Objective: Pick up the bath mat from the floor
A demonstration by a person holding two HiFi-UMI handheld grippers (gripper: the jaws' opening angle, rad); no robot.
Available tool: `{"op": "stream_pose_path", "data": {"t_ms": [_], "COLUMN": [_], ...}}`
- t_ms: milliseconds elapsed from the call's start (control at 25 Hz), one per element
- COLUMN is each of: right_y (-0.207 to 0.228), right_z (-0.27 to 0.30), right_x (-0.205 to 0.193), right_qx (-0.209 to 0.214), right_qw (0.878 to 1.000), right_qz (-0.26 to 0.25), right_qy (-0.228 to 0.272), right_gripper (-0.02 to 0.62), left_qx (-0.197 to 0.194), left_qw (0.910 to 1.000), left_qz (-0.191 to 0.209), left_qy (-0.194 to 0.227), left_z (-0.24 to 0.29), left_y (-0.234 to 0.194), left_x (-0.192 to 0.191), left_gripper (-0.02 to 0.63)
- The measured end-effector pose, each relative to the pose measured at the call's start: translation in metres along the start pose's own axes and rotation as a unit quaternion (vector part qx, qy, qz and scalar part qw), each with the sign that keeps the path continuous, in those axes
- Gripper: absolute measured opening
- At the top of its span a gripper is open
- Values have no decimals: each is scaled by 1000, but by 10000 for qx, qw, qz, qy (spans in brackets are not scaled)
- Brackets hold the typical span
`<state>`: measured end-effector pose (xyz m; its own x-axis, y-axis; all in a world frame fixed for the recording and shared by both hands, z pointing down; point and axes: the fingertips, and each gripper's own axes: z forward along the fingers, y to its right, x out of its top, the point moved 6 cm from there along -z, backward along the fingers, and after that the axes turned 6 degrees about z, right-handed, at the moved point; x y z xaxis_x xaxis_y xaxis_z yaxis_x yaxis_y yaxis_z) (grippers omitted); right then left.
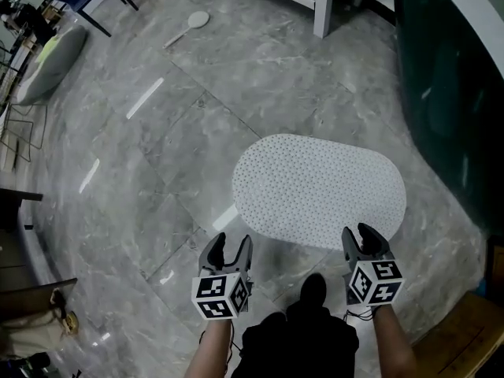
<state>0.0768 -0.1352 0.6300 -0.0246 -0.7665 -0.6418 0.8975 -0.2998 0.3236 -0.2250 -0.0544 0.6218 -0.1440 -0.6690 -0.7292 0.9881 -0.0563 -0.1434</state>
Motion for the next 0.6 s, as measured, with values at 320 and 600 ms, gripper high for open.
{"op": "stream_pose_path", "data": {"t_ms": [320, 600], "right_y": [28, 32], "right_z": [74, 115], "right_x": [-50, -71], "right_qx": [79, 162], "right_qw": [9995, 9987], "right_qz": [-175, -300], "right_qy": [265, 373], "right_gripper": [156, 156], "left_qx": [-63, -134], "left_qw": [9997, 9991], "left_qz": [173, 341], "left_qy": [184, 218], "left_z": [81, 126], "left_y": [-23, -33], "left_x": [-65, -90], "left_gripper": [255, 258]}}
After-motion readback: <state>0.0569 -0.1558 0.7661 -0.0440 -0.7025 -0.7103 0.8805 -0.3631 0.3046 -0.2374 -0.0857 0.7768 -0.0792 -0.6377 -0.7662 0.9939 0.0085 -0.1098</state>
